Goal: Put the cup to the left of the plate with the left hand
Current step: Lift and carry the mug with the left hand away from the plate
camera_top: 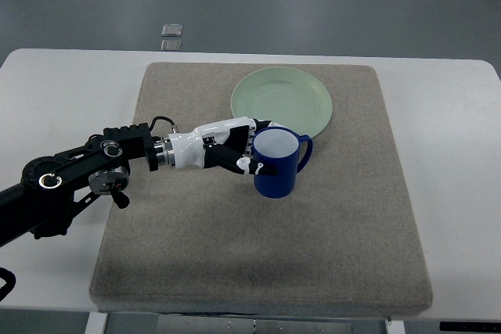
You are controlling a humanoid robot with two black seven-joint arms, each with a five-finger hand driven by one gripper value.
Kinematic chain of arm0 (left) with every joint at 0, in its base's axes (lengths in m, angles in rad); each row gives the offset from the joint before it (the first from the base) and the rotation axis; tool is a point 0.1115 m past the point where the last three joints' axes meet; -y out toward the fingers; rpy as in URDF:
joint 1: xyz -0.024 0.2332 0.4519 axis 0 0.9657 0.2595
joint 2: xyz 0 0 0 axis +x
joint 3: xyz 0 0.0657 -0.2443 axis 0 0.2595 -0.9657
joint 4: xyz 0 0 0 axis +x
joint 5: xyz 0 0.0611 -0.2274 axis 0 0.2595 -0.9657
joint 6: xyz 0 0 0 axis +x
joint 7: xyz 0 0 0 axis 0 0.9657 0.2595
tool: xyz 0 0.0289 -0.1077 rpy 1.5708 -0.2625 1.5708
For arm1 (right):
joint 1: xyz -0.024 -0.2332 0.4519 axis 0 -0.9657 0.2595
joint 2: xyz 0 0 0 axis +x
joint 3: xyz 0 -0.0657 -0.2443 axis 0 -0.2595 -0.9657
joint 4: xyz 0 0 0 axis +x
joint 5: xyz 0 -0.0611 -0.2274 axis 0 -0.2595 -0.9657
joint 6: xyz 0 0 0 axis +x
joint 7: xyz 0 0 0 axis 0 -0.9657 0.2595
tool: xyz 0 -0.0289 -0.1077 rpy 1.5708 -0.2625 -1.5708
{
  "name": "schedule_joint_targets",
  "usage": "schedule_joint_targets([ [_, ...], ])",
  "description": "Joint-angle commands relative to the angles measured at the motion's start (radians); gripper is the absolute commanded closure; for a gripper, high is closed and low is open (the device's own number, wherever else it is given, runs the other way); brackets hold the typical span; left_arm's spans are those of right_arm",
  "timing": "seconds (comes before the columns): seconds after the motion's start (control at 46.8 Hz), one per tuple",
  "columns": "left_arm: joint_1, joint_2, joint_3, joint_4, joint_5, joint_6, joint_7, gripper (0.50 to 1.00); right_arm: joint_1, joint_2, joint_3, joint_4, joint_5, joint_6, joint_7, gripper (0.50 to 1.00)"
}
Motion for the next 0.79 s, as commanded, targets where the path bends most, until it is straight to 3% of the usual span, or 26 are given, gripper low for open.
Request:
schedule_joint_targets([
  [0.0,0.001,0.003,-0.015,0.002,0.001,0.022,0.0,0.712,0.0,0.0,0.0,-0.001,0.0,0.0,0.0,0.568],
  [0.149,0.006,0.016,-0.04,0.011,0.001,0.034,0.0,0.712,0.0,0.0,0.0,-0.001,0.0,0.0,0.0,0.568],
  [0.512,0.004,0.082,-0.074,0.016,0.002,0.199,0.0,0.709,0.0,0.0,0.0,0.0,0.0,0.0,0.0,0.568],
  [0.619,0.003,0.095,-0.078,0.051,0.001,0.252,0.0,0.703,0.0,0.0,0.0,-0.001,0.0,0.0,0.0,0.568],
  [0.768,0.003,0.1,-0.132,0.117,-0.007,0.264,-0.001,0.701,0.0,0.0,0.0,-0.001,0.0,0.0,0.0,0.568],
])
